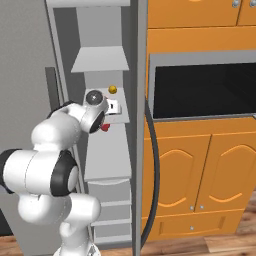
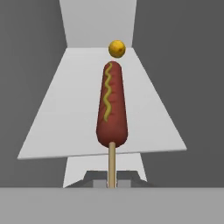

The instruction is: Store the hot dog in the freezer for long-term storage. Close the freezer door after placing the cooked food.

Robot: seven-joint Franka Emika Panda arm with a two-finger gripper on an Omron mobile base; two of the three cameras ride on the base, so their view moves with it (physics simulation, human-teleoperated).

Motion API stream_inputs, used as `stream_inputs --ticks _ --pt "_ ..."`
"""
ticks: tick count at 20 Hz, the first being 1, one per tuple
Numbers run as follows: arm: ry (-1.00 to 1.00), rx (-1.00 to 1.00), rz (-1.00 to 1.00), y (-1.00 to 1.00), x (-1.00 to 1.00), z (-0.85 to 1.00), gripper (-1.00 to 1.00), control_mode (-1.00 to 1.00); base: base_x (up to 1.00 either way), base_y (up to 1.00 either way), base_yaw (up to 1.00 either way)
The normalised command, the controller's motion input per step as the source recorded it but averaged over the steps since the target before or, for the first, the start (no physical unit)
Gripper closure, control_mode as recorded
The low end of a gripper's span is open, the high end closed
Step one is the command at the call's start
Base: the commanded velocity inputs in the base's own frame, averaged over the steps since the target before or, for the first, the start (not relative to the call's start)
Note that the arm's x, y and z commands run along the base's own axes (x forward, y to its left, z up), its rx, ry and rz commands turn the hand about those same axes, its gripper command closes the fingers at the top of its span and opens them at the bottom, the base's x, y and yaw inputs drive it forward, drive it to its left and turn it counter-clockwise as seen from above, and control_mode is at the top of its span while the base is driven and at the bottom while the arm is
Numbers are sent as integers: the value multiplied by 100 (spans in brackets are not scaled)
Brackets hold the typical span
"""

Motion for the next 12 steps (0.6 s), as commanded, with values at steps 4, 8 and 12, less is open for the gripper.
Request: stream_inputs --ticks 4,8,12 --pt "10 0 0 0 21 -1 100 -100 0 0 0" --pt "6 0 0 0 29 -7 100 -100 0 0 0" --pt "6 0 0 0 41 -8 100 -100 0 0 0"
